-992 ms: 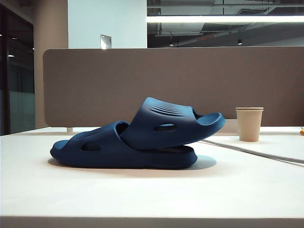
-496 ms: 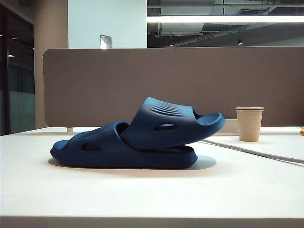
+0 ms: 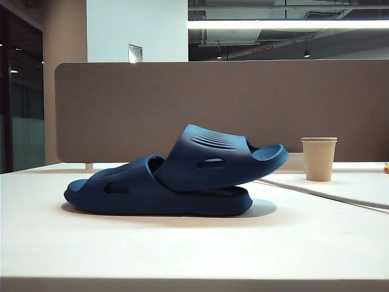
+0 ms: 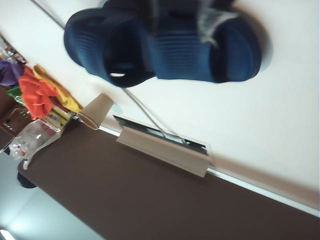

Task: Interlock the pair of blue slippers on the table with their fronts facing up.

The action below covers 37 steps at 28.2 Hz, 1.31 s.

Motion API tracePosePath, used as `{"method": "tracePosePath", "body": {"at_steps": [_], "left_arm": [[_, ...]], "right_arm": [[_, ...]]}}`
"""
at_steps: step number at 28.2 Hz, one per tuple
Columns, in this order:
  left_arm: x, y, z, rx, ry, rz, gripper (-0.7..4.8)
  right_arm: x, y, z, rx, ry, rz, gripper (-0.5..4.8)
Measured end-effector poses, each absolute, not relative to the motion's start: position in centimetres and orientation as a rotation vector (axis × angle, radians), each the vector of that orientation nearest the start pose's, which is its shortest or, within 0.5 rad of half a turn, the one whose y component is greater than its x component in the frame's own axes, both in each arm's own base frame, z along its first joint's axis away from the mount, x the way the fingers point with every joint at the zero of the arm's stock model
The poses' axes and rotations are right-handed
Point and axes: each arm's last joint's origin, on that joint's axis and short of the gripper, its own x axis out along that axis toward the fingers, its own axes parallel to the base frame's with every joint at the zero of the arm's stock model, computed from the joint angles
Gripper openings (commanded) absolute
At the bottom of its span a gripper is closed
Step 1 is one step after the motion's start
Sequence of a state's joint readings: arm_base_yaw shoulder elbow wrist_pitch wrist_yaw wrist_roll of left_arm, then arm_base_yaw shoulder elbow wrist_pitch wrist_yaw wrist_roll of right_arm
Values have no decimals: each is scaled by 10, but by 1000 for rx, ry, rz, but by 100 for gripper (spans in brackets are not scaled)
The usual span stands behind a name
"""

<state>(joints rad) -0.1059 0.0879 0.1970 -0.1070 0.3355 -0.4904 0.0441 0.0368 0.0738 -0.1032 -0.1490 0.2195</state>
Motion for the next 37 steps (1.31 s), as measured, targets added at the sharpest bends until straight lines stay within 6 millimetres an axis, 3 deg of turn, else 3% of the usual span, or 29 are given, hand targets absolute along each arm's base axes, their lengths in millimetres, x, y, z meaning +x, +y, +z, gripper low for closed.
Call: {"method": "tracePosePath", "body": {"at_steps": [4, 8, 15, 21, 30, 37], "left_arm": [[91, -18, 202, -483, 132, -398, 118], [93, -17, 192, -474, 145, -336, 77], [96, -17, 183, -256, 119, -337, 13], [96, -18, 180, -81, 91, -359, 12], [99, -18, 153, -71, 162, -362, 12], [100, -16, 152, -73, 162, -280, 12]], "right_arm": [[95, 7, 174, 193, 86, 123, -6], [97, 6, 162, 181, 123, 104, -6], [98, 6, 150, 155, 170, 101, -6], [98, 6, 151, 132, 159, 105, -6], [98, 7, 151, 124, 162, 132, -6], [97, 6, 145, 78, 218, 89, -6]]}}
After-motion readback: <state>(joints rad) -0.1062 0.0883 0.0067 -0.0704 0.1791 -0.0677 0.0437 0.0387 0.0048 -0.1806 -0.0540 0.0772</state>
